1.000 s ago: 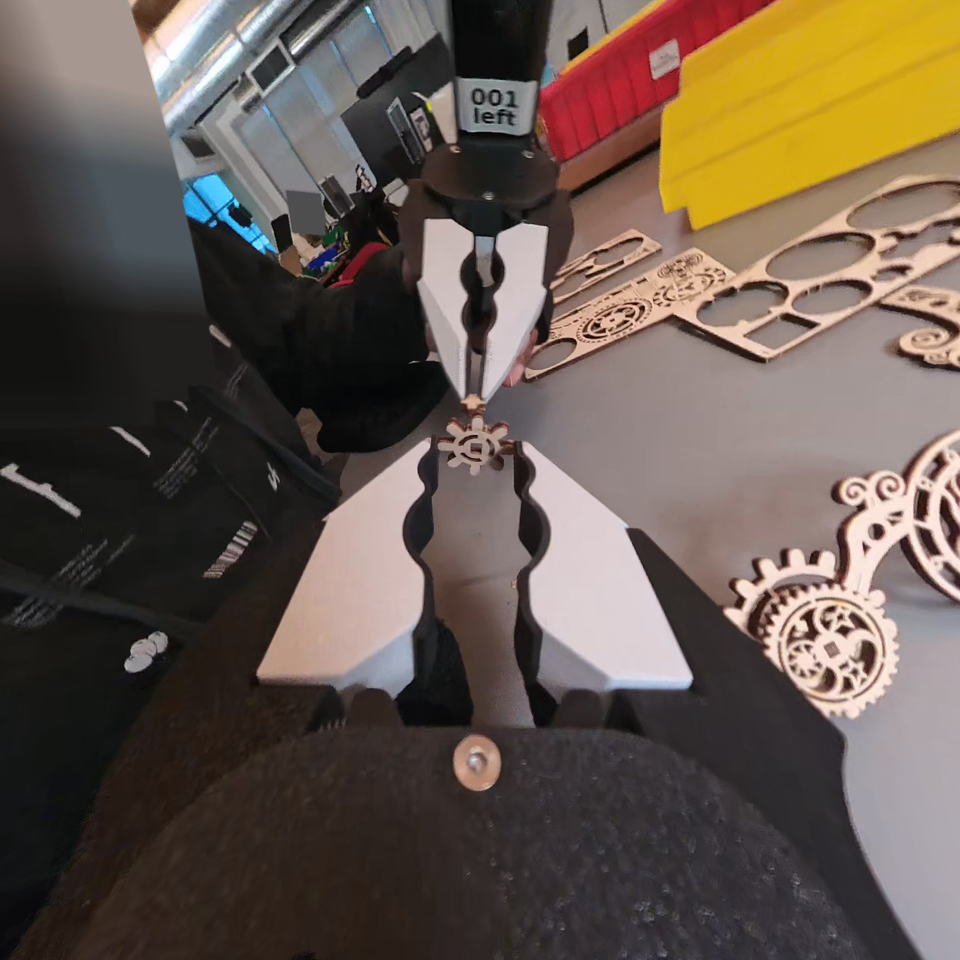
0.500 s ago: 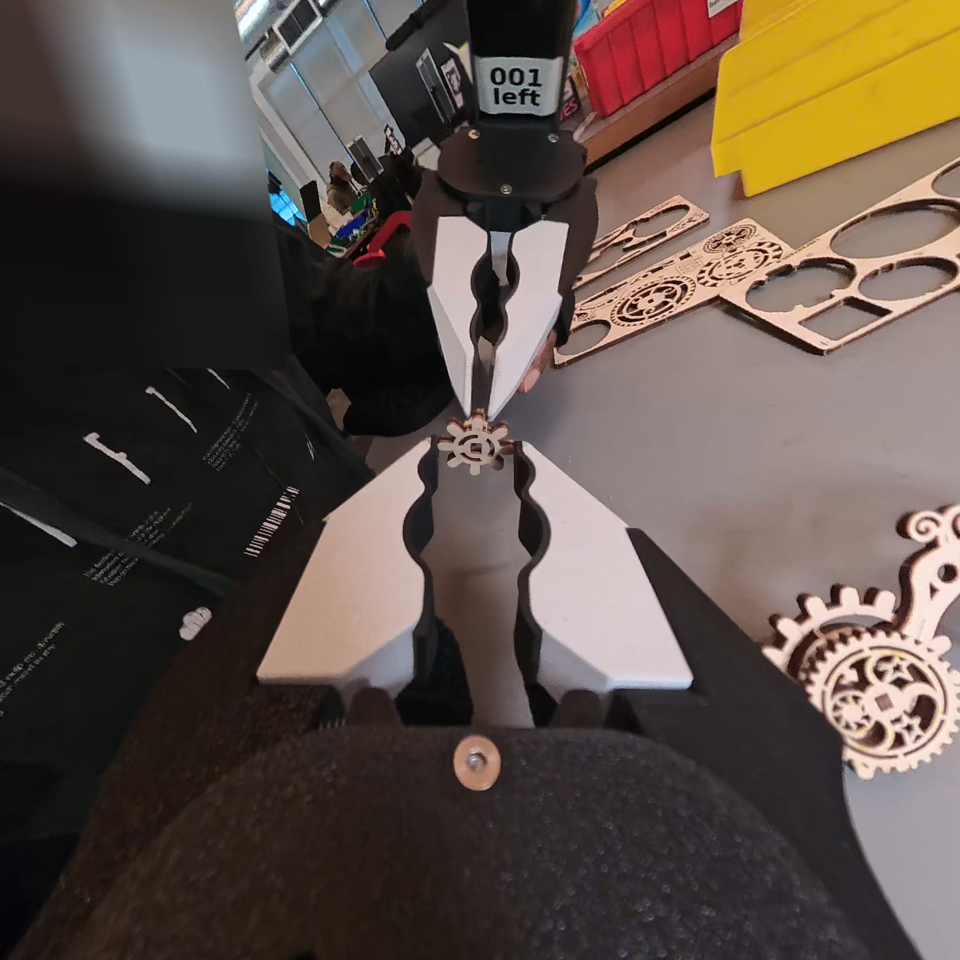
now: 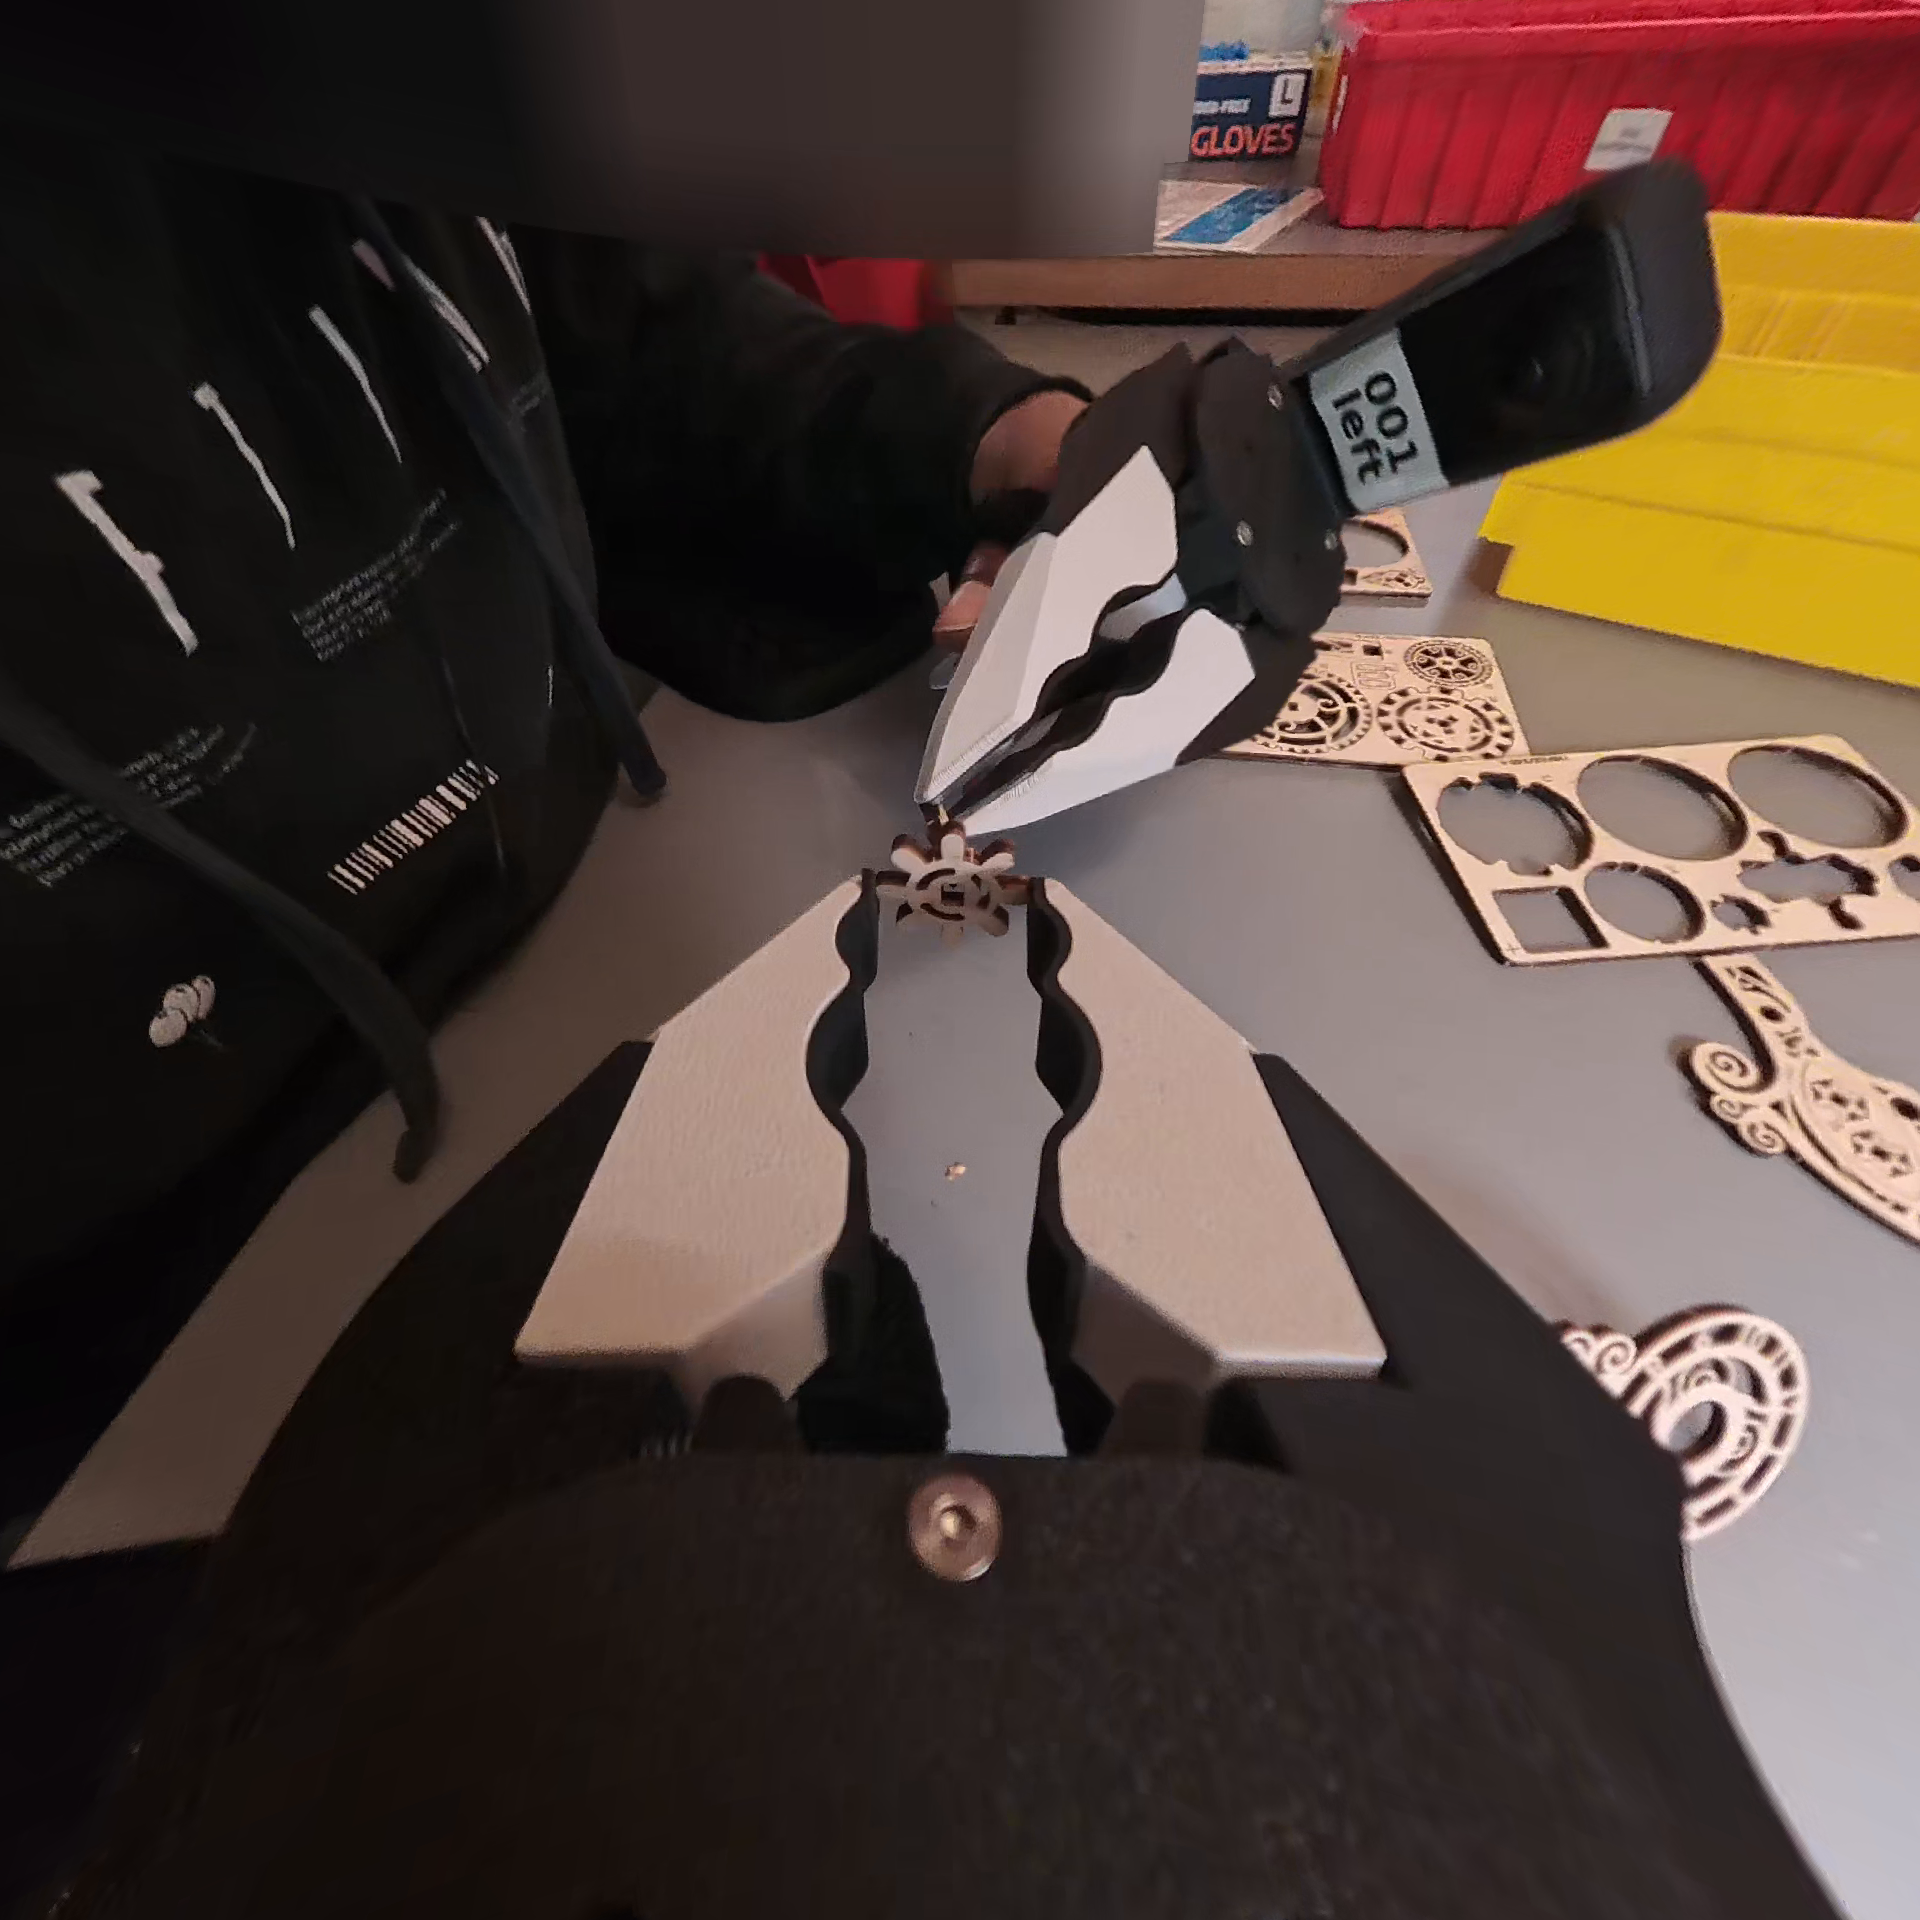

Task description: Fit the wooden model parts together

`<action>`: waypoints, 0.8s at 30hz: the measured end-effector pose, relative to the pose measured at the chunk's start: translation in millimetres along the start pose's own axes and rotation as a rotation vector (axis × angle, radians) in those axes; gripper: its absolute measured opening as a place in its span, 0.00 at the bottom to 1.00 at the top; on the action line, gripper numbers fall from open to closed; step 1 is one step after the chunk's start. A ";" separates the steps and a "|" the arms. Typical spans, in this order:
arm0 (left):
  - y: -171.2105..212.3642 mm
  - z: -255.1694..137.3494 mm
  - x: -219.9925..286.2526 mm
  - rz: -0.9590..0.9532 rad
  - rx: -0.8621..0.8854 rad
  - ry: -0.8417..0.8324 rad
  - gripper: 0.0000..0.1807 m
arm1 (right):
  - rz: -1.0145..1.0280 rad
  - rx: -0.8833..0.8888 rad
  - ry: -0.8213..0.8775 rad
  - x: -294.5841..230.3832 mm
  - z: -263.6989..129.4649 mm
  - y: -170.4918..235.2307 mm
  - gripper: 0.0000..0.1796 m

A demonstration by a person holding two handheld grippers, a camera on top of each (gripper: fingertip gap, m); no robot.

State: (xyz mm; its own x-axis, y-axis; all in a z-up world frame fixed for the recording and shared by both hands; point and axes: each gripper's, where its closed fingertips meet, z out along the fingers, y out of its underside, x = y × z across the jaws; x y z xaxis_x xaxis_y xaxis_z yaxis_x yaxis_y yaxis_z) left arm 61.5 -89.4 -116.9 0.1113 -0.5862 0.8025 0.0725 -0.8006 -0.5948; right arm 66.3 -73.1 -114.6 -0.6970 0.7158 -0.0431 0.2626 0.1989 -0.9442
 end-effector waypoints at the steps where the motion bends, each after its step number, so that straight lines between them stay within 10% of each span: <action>1: 0.6 -0.1 0.3 -0.020 0.002 0.018 0.01 | -0.024 -0.019 -0.002 -0.5 0.4 0.6 0.15; 24: 8.6 -2.5 18.8 -0.308 0.029 0.361 0.01 | -0.223 -0.147 -0.177 -17.0 9.5 -8.3 0.15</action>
State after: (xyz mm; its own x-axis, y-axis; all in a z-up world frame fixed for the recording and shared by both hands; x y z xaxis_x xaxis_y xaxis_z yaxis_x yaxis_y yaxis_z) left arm 61.7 -107.6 -106.8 -0.2714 -0.3320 0.9034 0.0767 -0.9431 -0.3236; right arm 69.6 -93.4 -109.2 -0.8503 0.5182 0.0916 0.1746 0.4420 -0.8799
